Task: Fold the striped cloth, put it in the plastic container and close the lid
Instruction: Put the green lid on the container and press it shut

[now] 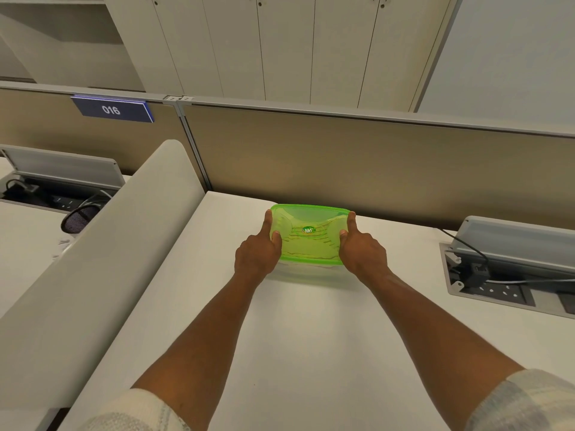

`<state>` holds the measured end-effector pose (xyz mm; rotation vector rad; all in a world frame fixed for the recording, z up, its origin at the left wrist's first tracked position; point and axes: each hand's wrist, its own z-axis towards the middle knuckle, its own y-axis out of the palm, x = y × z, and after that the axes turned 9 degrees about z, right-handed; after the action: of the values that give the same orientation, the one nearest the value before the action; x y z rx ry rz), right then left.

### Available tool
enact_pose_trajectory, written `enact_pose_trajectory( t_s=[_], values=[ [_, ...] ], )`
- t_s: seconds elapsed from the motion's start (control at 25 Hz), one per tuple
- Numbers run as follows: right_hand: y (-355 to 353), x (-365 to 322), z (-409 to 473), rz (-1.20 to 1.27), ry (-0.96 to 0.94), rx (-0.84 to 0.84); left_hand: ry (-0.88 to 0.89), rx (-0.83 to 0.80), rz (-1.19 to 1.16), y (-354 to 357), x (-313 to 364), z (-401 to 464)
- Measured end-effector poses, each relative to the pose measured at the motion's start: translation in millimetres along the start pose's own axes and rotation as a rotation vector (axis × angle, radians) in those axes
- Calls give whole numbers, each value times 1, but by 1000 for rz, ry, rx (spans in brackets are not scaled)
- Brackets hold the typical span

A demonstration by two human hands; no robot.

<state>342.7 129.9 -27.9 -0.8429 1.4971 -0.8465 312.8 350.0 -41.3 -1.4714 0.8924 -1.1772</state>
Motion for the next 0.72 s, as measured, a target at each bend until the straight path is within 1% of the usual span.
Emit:
enact_pose_trajectory(
  t_s=[0.16,0.24,0.56,0.64,0.72],
  values=[
    [3,1,-1,2,6,10,-86,-18,-278,8,-9,-1],
    [3,2,0,-1,8,18,-78,-15,-338,10,-10,0],
    [3,6,-5,9,27,19,-35,9,-319,5,-10,-3],
    [0,4,-6,13,34,-2,-59,-4,-263,1,-8,-5],
    [-5,1,-8,3,28,22,-115,39,-134,-5,-3,-7]
  ],
)
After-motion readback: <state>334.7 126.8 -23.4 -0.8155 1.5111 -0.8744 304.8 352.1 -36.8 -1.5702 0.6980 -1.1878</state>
